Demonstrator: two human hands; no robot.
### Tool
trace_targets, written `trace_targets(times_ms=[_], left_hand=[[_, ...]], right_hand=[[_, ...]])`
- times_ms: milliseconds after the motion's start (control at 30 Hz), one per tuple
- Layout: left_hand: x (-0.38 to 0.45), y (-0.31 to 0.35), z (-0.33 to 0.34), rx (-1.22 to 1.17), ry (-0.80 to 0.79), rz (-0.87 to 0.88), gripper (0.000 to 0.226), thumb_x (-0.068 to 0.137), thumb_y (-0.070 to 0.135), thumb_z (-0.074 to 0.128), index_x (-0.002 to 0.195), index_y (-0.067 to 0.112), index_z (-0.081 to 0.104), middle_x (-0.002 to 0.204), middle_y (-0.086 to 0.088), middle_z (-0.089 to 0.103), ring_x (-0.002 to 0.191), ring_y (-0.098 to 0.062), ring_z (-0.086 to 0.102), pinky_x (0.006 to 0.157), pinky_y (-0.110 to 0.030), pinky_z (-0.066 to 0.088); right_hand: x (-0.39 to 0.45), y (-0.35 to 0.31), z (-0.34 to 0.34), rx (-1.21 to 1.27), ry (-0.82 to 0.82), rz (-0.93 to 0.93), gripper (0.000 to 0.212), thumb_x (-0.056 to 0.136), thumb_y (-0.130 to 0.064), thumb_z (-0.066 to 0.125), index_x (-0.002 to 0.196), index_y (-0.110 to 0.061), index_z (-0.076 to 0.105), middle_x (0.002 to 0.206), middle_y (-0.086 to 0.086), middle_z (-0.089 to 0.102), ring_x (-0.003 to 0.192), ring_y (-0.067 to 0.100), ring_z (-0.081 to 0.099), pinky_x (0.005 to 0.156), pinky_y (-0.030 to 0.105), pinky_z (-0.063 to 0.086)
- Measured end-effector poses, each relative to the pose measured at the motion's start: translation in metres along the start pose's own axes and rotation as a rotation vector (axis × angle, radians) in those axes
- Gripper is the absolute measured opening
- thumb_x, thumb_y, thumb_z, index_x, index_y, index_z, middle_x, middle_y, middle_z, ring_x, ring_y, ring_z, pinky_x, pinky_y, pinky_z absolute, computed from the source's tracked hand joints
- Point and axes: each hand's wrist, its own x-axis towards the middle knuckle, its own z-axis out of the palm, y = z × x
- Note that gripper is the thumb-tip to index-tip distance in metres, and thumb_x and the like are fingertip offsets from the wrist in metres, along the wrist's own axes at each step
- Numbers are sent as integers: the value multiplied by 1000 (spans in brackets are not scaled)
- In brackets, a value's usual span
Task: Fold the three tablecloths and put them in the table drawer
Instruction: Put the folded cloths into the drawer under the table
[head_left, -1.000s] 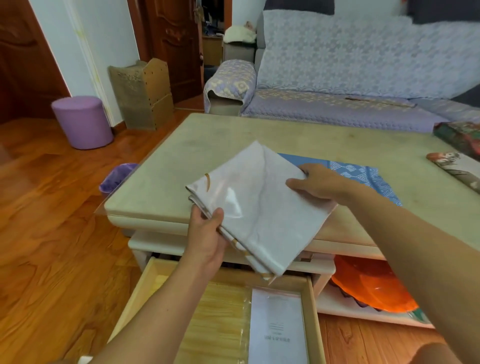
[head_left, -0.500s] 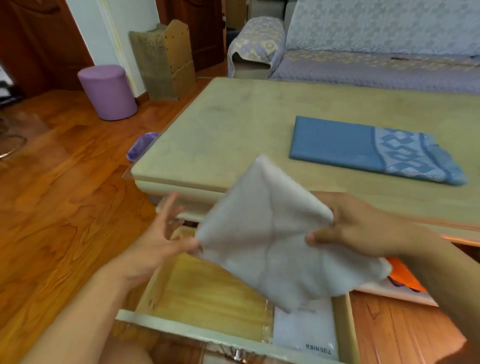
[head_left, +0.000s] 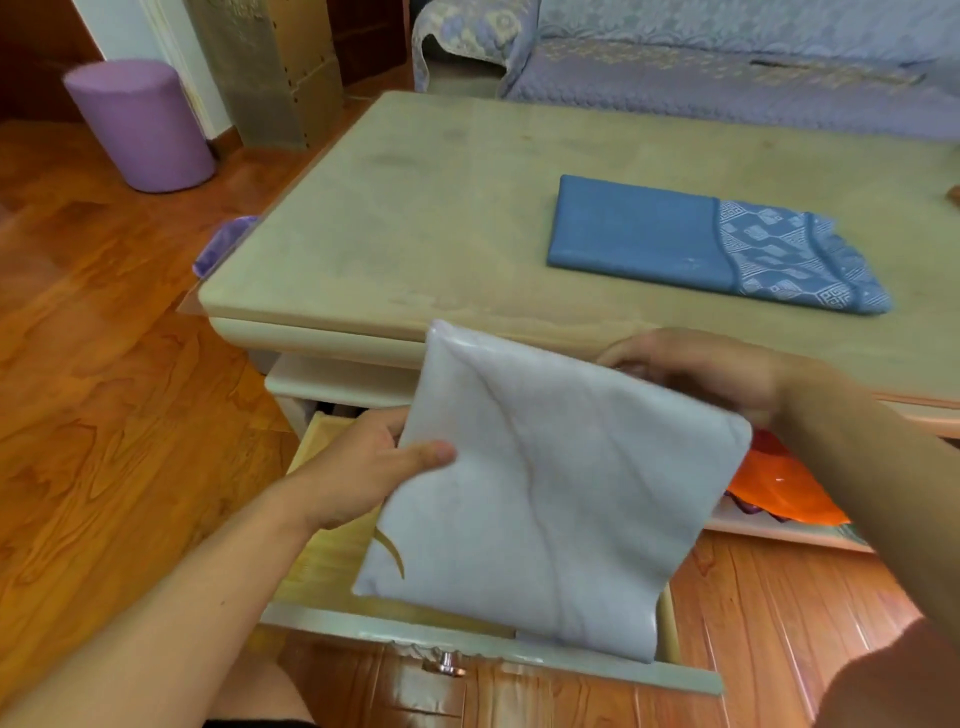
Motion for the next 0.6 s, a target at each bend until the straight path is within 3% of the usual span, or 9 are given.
trace_targets(times_ms=[67,133,200,267,333,400,533,600], left_hand=[[0,-4,-2,-129,18,-8,30,89,18,66,116,7,70,111,-8,77,101,-27,74,76,-30,60],[0,-7,-5,-230,-1,-44,33,88,17,63,117,3,69,113,-15,75,101,-32,74,77,-35,61],[-2,-11,-7,-279,-22,-87,35,88,17,63,118,1,68,113,-18,74,99,-34,74,75,-37,61],[-3,-16,-5,-318,-30,-130,36,87,17,62,118,-1,67,113,-19,74,96,-33,74,72,-36,61],[-4,-19,-2,-362,-3,-177,35,87,18,63,117,1,67,111,-19,75,91,-31,75,70,-36,62],[-1,-22,4,-371,6,-223,35,87,21,63,117,3,68,110,-19,75,89,-30,75,69,-36,62],[3,-27,11,-402,23,-296,35,88,22,63,117,3,68,107,-19,75,86,-29,75,67,-36,63],[3,-31,15,-426,28,-323,38,87,23,63,119,3,67,110,-20,75,88,-30,75,68,-38,63]], right_hand=[[-11,43,-6,660,-213,-51,88,88,-60,64,147,2,44,146,27,48,133,37,50,111,49,39],[-27,75,4,928,-362,-109,76,102,-47,48,155,3,25,157,27,30,146,41,30,119,52,21],[-34,97,22,867,-370,-135,57,106,-23,45,154,3,26,156,25,34,145,39,32,119,52,23],[-38,106,28,635,-209,-103,55,99,-7,57,150,-2,38,151,22,45,139,37,44,114,56,35],[-40,118,23,455,-51,29,64,83,-12,76,142,-6,50,143,21,54,132,43,51,109,71,33],[-43,122,26,461,-2,51,72,77,-18,85,140,-9,52,143,25,53,132,50,48,106,81,23],[-48,125,37,457,-30,-10,69,85,-3,67,148,-11,40,147,26,48,134,48,47,104,79,29],[-46,129,36,465,-29,13,66,85,-3,67,146,-11,42,145,27,49,133,49,48,104,78,30]])
